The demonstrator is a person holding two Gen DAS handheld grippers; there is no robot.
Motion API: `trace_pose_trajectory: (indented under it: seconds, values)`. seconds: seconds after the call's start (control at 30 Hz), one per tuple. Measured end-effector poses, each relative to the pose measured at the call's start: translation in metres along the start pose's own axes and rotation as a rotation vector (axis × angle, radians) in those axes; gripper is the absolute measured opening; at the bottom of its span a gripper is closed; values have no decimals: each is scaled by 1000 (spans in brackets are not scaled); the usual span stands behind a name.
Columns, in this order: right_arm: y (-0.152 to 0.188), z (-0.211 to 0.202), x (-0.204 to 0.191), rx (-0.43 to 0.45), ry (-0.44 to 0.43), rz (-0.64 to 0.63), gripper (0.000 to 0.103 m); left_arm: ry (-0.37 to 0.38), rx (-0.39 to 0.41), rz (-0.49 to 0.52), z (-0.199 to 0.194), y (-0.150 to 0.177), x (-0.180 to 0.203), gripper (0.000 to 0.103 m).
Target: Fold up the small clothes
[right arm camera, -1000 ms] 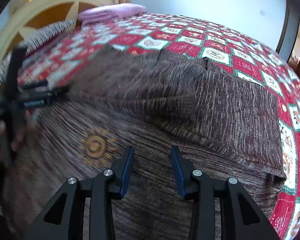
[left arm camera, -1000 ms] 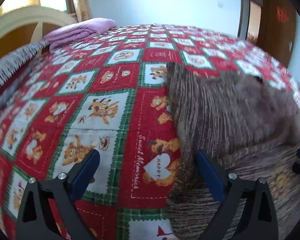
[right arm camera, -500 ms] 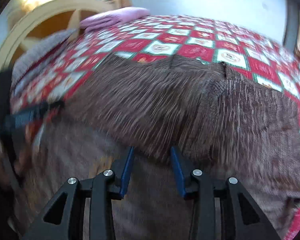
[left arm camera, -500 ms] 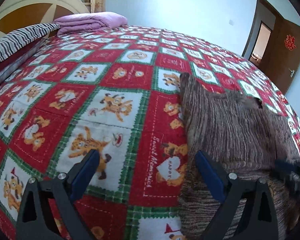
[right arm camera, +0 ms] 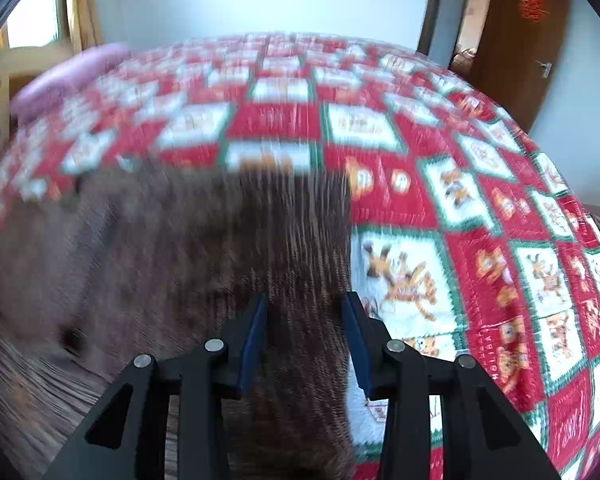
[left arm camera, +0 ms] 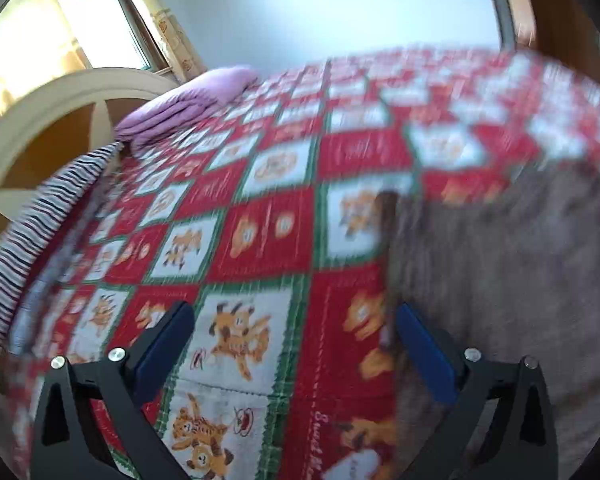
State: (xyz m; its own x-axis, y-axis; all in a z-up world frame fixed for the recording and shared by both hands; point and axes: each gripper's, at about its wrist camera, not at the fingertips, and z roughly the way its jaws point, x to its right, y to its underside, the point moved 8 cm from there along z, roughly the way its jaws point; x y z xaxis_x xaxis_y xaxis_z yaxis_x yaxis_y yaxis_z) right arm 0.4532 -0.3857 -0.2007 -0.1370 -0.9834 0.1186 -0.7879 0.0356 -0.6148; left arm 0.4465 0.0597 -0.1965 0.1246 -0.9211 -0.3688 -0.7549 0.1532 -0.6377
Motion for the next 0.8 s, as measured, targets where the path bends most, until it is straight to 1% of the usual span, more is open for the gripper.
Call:
trace_pose_trajectory:
  seconds: [0.03, 0.07, 0.1, 0.17, 0.3, 0.43, 0.53, 0.57, 0.6, 0.63, 0.7, 0.73, 0.8]
  values:
    - [2, 2, 11, -1, 17, 26, 41, -31, -18, 0, 4, 7, -3, 103]
    - [5, 3, 21, -2, 9, 62, 49, -56, -24, -26, 3, 11, -13, 103]
    - [9, 4, 31, -1, -7, 101, 52, -65, -46, -35, 6, 16, -18, 103]
    - [11, 4, 36, 15, -18, 108, 52, -38, -63, -80, 7, 27, -28, 103]
    - [14, -2, 49, 32, -11, 156, 52, -57, -70, -91, 6, 35, -34, 103]
    - [16, -4, 42, 37, -18, 136, 53, -55, -64, -113, 0, 39, -39, 103]
    - [13, -22, 40, 87, -51, 144, 54, 3, -63, -130, -6, 30, -42, 103]
    - [13, -28, 36, 102, -63, 140, 55, 11, -56, -140, -10, 25, -46, 103]
    - [14, -34, 29, 109, -89, 125, 56, 24, -33, -141, -15, 18, -47, 103]
    - [17, -35, 22, 99, -104, 105, 57, 37, -11, -138, -18, 12, -46, 103]
    - [25, -30, 10, 61, -113, 61, 58, 36, 5, -120, -21, 1, -39, 103]
    - [29, -27, 8, 50, -105, 43, 58, 46, 14, -104, -21, -4, -32, 103]
    - [34, -23, 12, 49, -99, 43, 59, 35, 19, -50, -16, -13, -13, 103]
